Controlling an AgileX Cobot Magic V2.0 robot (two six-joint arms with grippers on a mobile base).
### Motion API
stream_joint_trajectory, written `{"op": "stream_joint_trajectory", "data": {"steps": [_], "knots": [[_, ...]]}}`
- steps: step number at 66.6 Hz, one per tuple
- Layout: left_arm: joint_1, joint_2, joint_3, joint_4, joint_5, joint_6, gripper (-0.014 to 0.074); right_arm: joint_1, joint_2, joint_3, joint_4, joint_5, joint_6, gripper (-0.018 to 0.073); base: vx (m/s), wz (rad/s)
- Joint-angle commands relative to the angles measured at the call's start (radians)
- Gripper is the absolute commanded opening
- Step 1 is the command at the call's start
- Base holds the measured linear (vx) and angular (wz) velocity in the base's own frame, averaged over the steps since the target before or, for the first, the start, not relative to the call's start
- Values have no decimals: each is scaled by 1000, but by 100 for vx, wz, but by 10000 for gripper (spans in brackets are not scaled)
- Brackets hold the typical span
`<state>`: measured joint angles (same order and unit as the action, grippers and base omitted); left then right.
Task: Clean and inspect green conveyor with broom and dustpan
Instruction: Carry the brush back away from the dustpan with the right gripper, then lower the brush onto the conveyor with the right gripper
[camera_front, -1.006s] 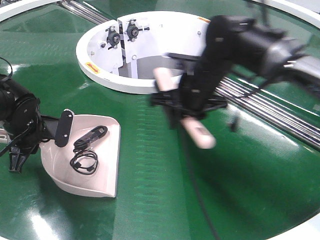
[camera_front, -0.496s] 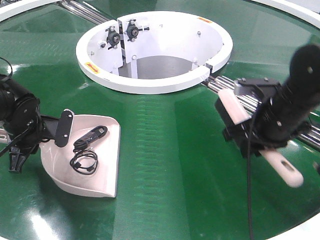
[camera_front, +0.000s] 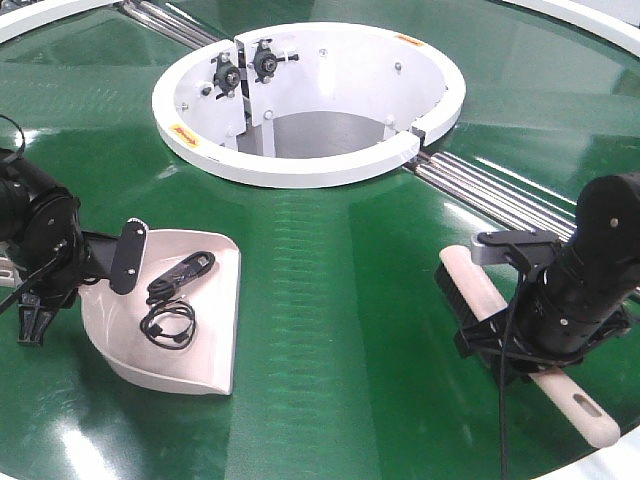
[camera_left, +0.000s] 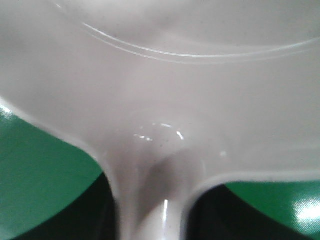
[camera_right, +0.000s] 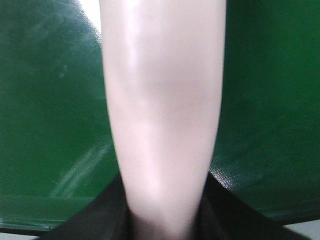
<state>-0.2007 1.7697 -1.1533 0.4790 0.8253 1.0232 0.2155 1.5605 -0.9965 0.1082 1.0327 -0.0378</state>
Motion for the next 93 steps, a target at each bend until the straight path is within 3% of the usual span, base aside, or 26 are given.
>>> {"op": "stream_joint_trajectory", "data": {"steps": [1, 37, 67, 93], "knots": [[-6, -42, -26, 17, -1, 3, -6, -4, -42, -7, 4, -38, -15, -5, 0, 0], [-6, -42, -26, 15, -36, 3, -6, -4, -42, -8, 5, -158, 21, -3, 0, 0], [-6, -42, -26, 15, -24, 3, -6, -4, 59, -8, 1, -161, 18, 10, 0, 0], [-6, -42, -26, 51, 2, 3, 9, -4, 84, -8, 0, -154, 18, 148, 0, 0]]}}
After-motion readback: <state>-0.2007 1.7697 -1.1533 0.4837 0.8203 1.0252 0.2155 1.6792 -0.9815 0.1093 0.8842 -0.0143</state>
